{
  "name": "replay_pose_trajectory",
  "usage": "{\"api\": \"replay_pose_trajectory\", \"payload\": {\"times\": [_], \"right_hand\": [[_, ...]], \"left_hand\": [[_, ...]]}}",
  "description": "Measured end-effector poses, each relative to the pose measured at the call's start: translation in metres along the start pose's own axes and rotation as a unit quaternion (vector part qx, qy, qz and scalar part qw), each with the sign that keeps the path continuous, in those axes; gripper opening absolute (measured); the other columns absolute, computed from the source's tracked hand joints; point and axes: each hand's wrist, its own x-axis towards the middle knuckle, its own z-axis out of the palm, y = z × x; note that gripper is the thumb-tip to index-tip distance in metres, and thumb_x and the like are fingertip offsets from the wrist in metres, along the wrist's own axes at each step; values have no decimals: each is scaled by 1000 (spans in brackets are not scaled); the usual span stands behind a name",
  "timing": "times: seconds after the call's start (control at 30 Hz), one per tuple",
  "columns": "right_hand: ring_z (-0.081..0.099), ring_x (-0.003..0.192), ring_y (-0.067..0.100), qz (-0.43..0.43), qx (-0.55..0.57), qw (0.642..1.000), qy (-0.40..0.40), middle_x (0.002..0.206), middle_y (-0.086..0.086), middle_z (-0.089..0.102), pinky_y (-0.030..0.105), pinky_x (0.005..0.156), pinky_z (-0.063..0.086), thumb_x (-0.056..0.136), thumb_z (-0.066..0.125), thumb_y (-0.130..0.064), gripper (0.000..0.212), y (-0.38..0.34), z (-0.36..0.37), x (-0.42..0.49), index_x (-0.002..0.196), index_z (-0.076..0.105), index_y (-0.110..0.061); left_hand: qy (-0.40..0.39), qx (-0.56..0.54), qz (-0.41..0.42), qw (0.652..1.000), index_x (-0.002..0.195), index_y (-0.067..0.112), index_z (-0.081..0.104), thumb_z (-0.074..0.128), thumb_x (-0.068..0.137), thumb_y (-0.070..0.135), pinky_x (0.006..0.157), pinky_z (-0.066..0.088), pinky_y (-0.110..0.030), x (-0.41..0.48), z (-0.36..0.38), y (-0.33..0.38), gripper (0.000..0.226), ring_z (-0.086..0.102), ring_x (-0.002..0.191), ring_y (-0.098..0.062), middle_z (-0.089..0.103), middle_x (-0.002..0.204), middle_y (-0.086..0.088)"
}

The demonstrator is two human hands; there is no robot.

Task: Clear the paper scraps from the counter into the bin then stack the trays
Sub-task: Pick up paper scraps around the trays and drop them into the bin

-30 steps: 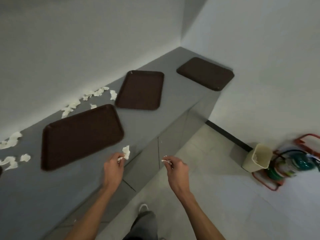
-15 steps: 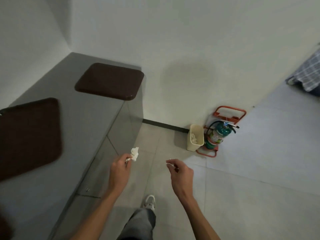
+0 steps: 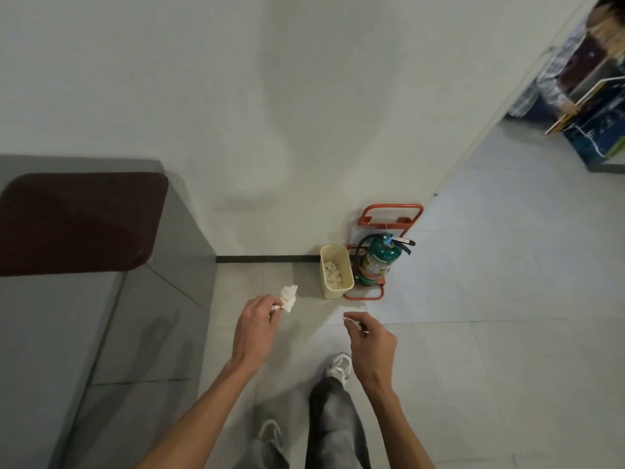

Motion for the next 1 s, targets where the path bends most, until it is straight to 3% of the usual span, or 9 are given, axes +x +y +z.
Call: {"api": "replay_pose_trajectory", "payload": {"times": [0.1, 0.27, 0.4, 0.53, 0.67, 0.87, 1.0], "right_hand": [[71, 90, -3, 24, 10, 1000, -13, 100, -13, 79, 2, 81, 48, 95, 77, -15, 16, 17, 0, 54, 107, 83, -25], [68, 86, -11, 42, -9, 999, -34, 94, -19, 76, 5, 80, 51, 97, 76, -18, 15, 55, 6, 157, 104, 81, -30], [69, 84, -6, 52, -21, 997, -50, 97, -13, 78, 3, 76, 49, 97, 75, -17, 14, 90, 24, 236, 106, 82, -25], [71, 86, 3, 60, -41, 995, -74, 100, -9, 79, 22, 81, 59, 98, 74, -18, 15, 136, 64, 308, 110, 82, -22], [73, 85, 11, 67, -71, 990, -98, 102, 0, 80, 2, 70, 43, 98, 73, -16, 16, 199, 125, 374, 111, 81, -18], [73, 101, 23, 79, -112, 980, -143, 113, 7, 78, 33, 89, 58, 98, 69, -13, 18, 305, 227, 452, 114, 78, -15], [68, 107, 34, 107, -144, 967, -182, 118, 15, 72, 37, 87, 55, 100, 60, -9, 28, 356, 279, 489, 125, 72, -12]], "left_hand": [[-22, 6, 11, 1000, 99, 22, 68, 71, 92, 10, 68, 37, -12, 44, 37, 17, 15, 55, 87, -8, 64, 97, 8], [-50, 14, -1, 999, 99, 27, 68, 72, 90, 8, 72, 53, -31, 119, 111, 39, 22, 58, 87, -11, 64, 98, 11], [-77, 34, -12, 996, 102, 30, 68, 72, 89, 9, 71, 46, -24, 176, 178, 42, 25, 56, 91, -9, 66, 101, 10], [-102, 35, -30, 994, 106, 27, 71, 72, 90, 10, 73, 42, -17, 225, 253, 28, 23, 55, 91, -5, 67, 106, 8], [-132, 16, -44, 990, 109, 26, 71, 70, 93, 11, 83, 58, -30, 275, 337, -4, 23, 65, 93, -10, 66, 111, 4], [-176, 28, -69, 981, 100, 20, 72, 70, 91, 6, 76, 57, -29, 343, 473, -70, 16, 69, 88, -19, 72, 106, -3], [-201, 15, -161, 966, 105, 17, 75, 71, 91, 8, 80, 52, -26, 377, 551, -109, 17, 70, 100, -25, 74, 110, -7]]}}
